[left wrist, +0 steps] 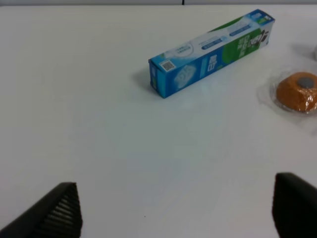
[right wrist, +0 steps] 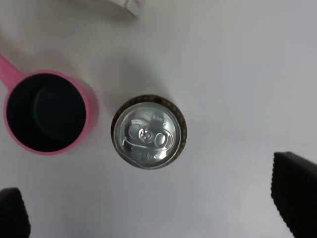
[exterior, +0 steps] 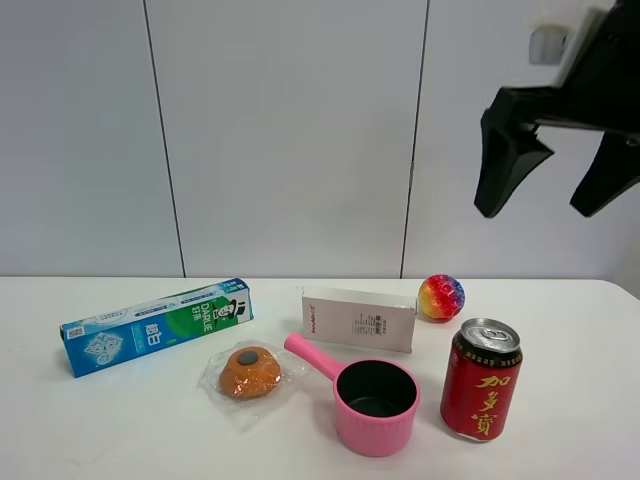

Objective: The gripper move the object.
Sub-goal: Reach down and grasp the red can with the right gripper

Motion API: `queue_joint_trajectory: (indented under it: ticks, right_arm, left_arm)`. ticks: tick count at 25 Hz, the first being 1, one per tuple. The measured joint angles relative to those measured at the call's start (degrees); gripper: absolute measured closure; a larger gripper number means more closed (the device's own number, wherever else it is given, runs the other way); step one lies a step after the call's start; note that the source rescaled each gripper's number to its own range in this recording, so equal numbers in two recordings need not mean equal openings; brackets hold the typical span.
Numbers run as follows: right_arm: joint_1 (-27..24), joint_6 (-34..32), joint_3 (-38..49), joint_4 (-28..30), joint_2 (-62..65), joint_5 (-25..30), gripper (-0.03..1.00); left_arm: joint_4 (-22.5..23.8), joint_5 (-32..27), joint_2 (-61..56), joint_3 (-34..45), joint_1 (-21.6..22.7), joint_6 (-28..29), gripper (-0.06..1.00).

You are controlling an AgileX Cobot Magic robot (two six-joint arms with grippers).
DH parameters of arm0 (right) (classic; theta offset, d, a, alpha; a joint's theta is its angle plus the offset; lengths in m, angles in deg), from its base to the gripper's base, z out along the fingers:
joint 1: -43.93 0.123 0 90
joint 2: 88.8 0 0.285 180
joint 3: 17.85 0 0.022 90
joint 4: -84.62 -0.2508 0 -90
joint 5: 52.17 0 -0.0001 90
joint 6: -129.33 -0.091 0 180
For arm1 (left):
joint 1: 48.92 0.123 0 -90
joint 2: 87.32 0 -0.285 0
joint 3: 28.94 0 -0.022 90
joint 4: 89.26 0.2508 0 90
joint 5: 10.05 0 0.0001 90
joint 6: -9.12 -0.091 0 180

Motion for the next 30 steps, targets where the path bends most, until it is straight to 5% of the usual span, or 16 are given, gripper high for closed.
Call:
queue_joint_trajectory:
  ticks: [22, 30]
  right_arm:
    - [3.8, 0.0, 0.1, 3.2, -17.5, 0.5, -0.01]
    - [3.8, 0.0, 8.1, 3.5, -17.7, -10.3, -0.01]
  left_arm:
    - [0.0, 0.0, 0.0, 0.0, 0.0, 0.0, -0.06]
    - [0.0, 0.0, 0.0, 0.0, 0.0, 0.0, -0.06]
